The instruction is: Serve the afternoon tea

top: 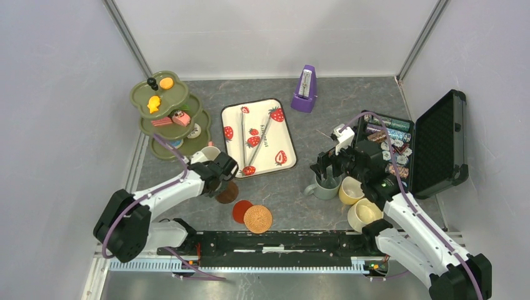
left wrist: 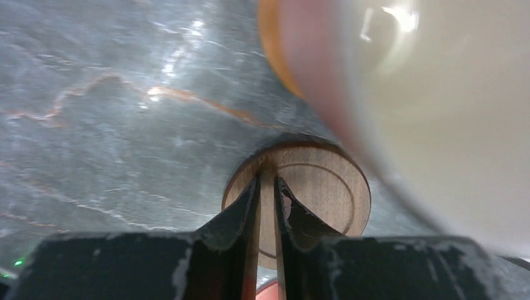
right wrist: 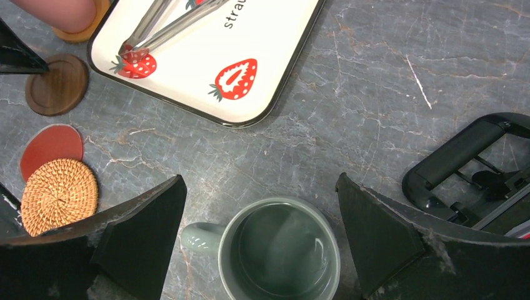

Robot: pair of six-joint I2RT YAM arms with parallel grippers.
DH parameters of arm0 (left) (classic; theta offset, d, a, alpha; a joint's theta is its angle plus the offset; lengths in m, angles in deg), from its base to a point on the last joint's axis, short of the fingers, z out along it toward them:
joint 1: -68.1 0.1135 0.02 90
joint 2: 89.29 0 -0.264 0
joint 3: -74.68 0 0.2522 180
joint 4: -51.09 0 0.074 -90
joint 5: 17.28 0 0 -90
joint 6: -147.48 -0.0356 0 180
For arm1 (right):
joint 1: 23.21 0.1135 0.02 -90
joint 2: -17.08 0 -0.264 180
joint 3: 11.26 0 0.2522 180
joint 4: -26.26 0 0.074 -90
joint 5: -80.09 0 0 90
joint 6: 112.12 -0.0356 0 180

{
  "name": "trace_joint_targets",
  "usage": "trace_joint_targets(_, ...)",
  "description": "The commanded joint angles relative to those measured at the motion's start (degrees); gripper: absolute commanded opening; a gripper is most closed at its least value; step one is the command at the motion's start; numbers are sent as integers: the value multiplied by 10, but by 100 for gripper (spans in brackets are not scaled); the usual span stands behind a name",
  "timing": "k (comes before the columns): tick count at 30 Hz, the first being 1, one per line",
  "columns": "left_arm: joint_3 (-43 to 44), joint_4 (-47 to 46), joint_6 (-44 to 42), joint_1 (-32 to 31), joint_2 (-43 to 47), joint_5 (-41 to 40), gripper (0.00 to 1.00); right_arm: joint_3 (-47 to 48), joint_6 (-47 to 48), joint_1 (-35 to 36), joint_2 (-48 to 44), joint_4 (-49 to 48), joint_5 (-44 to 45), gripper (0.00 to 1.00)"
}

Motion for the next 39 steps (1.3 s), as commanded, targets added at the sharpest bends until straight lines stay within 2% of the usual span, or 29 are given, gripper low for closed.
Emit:
trace_joint_targets(1,-41,79,54,21,35,-43,21,-6,-7,3,-6,-23,-11,98)
trace_joint_targets(7,-54,80,86,39,57,-45,26,-6,-6,6,-6,-22,-10,98)
trace_joint_targets(17,-31,72,84,157,6,-70,27,-2,-6,12,3,-21,-9,98)
trace_joint_targets(21,-23,27,55,187,7,-73,22,-1,-6,12,6,-19,-9,98)
trace_joint_targets(25,6,23,37,217,1,-101,23,1,-6,12,8,-16,-6,98)
trace_joint_targets(31,49,11,7,260,-44,-95,24,6,-3,12,18,-14,3,98)
trace_joint_targets(39,74,-27,-24,297,-84,-83,21,17,0,13,30,-6,19,98)
